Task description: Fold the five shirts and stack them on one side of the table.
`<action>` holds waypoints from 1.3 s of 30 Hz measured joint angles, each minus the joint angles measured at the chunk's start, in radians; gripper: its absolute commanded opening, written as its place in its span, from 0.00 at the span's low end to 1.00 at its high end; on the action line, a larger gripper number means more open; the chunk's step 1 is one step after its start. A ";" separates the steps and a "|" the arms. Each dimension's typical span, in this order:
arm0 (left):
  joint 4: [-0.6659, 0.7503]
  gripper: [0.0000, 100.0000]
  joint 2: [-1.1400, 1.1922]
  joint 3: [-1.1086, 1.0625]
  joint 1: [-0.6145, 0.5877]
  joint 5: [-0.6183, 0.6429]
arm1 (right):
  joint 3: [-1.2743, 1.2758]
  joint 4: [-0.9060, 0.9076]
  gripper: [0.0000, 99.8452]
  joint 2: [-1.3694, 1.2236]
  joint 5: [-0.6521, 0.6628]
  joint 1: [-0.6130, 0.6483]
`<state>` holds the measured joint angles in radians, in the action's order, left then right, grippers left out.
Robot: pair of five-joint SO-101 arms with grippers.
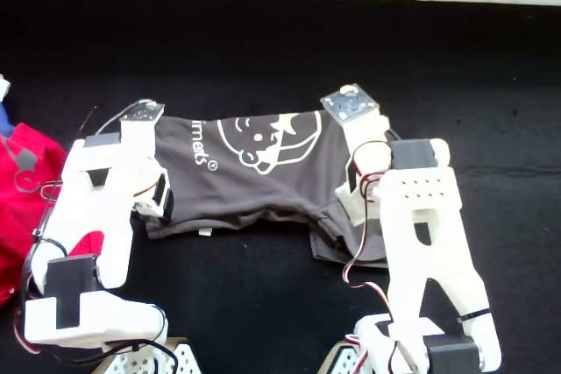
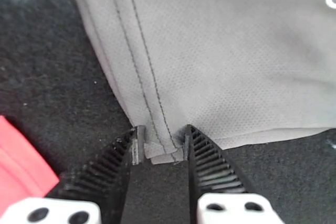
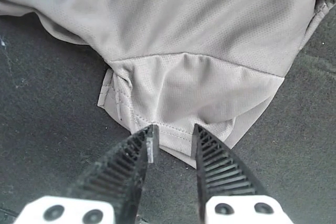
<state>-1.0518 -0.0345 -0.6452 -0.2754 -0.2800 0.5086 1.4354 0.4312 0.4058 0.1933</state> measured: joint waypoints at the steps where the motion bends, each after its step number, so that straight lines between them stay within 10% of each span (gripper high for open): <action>1: 0.002 0.11 0.000 0.000 0.000 -0.002 | 0.000 0.000 0.11 0.000 0.000 0.000; 29: -0.226 0.01 0.000 0.051 0.000 -0.002 | 0.150 -0.218 0.11 0.000 0.000 -0.006; 39: -0.282 0.11 0.000 0.150 0.000 -0.002 | 0.061 -0.384 0.11 -0.069 0.000 -0.192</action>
<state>-1.3341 -0.0345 -0.4948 -0.2754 -0.2816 0.5700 1.0518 0.3621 0.4058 0.0015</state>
